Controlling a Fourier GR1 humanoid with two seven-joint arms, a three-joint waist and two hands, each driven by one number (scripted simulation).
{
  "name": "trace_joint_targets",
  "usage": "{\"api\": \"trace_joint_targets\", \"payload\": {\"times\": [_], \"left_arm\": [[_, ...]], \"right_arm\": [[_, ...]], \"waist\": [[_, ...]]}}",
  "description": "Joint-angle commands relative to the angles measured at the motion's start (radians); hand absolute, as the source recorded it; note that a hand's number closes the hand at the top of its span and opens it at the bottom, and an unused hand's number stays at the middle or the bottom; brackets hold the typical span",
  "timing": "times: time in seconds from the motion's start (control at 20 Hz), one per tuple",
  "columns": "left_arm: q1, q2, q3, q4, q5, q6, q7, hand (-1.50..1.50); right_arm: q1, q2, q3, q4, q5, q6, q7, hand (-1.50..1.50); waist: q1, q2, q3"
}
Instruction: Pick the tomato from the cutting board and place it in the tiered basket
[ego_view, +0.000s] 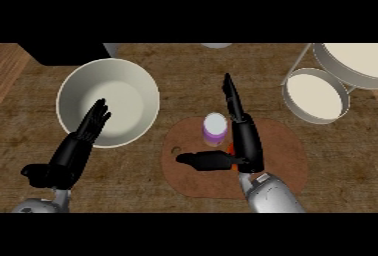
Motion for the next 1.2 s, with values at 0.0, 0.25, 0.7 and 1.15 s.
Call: {"api": "trace_joint_targets", "payload": {"times": [0.0,0.25,0.7,1.15], "left_arm": [[0.018,-0.036,-0.018,0.095,0.018,-0.022,0.025,0.0],[0.071,-0.01,0.004,0.044,0.021,-0.011,0.028,0.0],[0.106,-0.029,-0.013,-0.029,0.01,0.023,0.067,0.0],[0.003,-0.094,-0.023,0.115,-0.009,-0.014,0.018,0.0]], "right_arm": [[-0.003,-0.079,0.038,-0.084,0.123,-0.03,0.062,-1.5],[-0.064,-0.302,0.091,-0.094,0.346,0.057,0.365,-1.5],[-0.124,-0.528,0.266,-0.242,0.51,0.486,0.805,-1.5],[-0.177,-0.343,0.372,-0.614,0.528,0.79,1.451,-1.5]], "waist": [[-0.027,0.009,-0.021],[-0.064,-0.009,-0.033],[-0.08,-0.016,-0.031],[-0.033,0.004,-0.023]]}}
